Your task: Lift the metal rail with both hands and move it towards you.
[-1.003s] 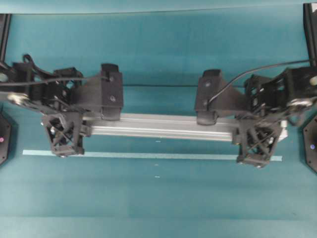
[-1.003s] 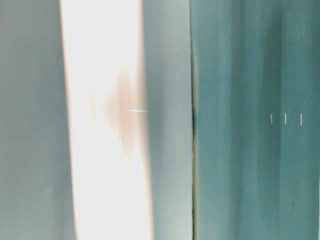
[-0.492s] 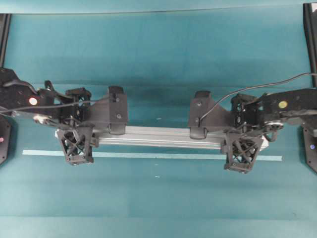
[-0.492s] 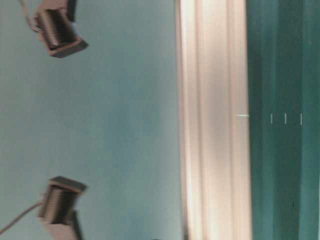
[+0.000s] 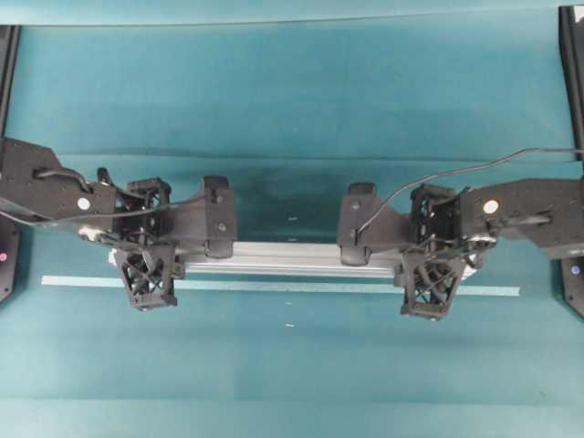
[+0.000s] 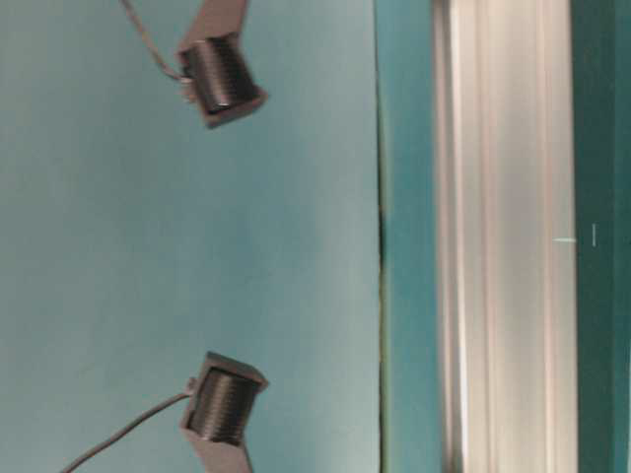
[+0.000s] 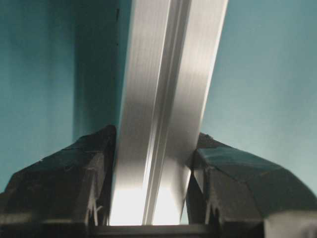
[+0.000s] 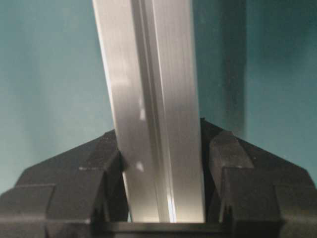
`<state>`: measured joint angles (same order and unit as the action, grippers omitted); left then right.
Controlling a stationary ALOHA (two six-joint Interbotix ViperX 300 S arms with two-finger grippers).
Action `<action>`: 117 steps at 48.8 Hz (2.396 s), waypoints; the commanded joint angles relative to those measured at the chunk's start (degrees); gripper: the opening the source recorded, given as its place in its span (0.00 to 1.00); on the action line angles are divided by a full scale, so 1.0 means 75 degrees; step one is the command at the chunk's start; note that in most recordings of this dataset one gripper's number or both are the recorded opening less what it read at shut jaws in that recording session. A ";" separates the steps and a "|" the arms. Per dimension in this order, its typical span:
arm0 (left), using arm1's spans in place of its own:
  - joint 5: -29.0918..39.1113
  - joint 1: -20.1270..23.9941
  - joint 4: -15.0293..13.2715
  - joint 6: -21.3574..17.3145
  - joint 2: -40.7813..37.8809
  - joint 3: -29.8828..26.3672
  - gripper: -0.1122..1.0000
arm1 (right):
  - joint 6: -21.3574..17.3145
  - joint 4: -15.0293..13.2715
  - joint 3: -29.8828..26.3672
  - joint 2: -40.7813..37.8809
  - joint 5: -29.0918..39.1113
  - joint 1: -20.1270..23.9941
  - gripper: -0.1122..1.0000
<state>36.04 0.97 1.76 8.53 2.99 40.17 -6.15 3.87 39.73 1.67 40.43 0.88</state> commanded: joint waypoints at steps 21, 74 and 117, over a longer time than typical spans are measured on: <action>-0.0609 0.0059 -0.0023 0.0762 -0.0070 0.0047 0.38 | -0.0035 0.0035 0.0117 -0.0398 -0.0703 0.0164 0.46; -0.0973 -0.0059 -0.0035 0.1102 -0.0129 0.0082 0.38 | -0.0023 -0.0117 0.0270 -0.0480 -0.1055 -0.0059 0.46; -0.2121 -0.0070 -0.0023 0.1172 -0.0188 0.0563 0.38 | -0.0047 -0.0059 0.0281 -0.0668 -0.1219 -0.0082 0.46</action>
<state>23.38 -0.53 1.93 12.48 1.67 44.74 -5.89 2.81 42.36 -2.37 32.78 0.62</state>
